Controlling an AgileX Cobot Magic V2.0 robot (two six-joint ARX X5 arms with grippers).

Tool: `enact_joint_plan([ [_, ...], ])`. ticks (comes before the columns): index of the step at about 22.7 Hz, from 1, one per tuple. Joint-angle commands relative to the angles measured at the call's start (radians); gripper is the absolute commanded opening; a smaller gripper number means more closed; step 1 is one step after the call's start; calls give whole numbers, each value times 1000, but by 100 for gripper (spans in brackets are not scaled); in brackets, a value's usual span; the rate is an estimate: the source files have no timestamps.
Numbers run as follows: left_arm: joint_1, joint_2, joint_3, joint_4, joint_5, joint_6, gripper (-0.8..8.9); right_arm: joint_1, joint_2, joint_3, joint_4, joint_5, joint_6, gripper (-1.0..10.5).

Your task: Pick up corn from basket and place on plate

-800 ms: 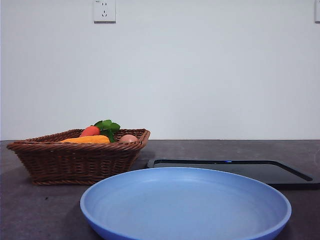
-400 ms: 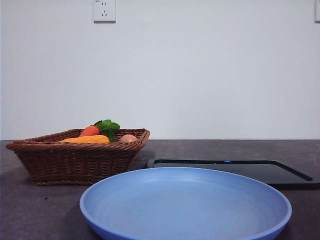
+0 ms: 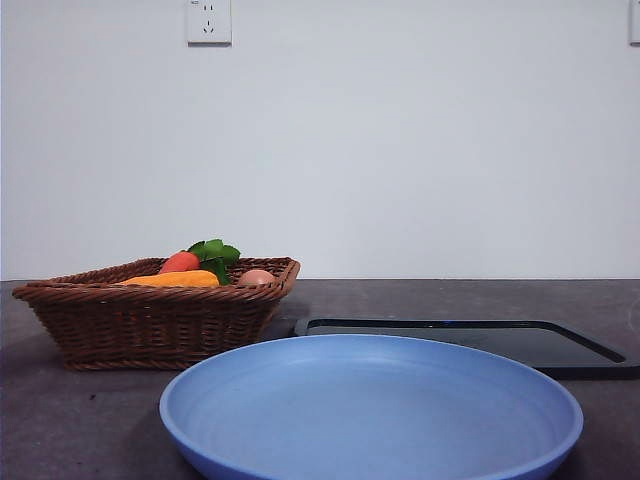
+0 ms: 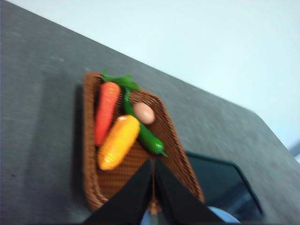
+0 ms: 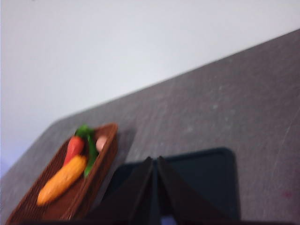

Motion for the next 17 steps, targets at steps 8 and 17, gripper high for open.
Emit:
enact_joint_plan([
  [8, 1, 223, 200, -187, 194, 214, 7, 2, 262, 266, -354, -168, -335, 3],
  [17, -31, 357, 301, -409, 258, 339, 7, 77, 478, 405, -629, -169, -484, 3],
])
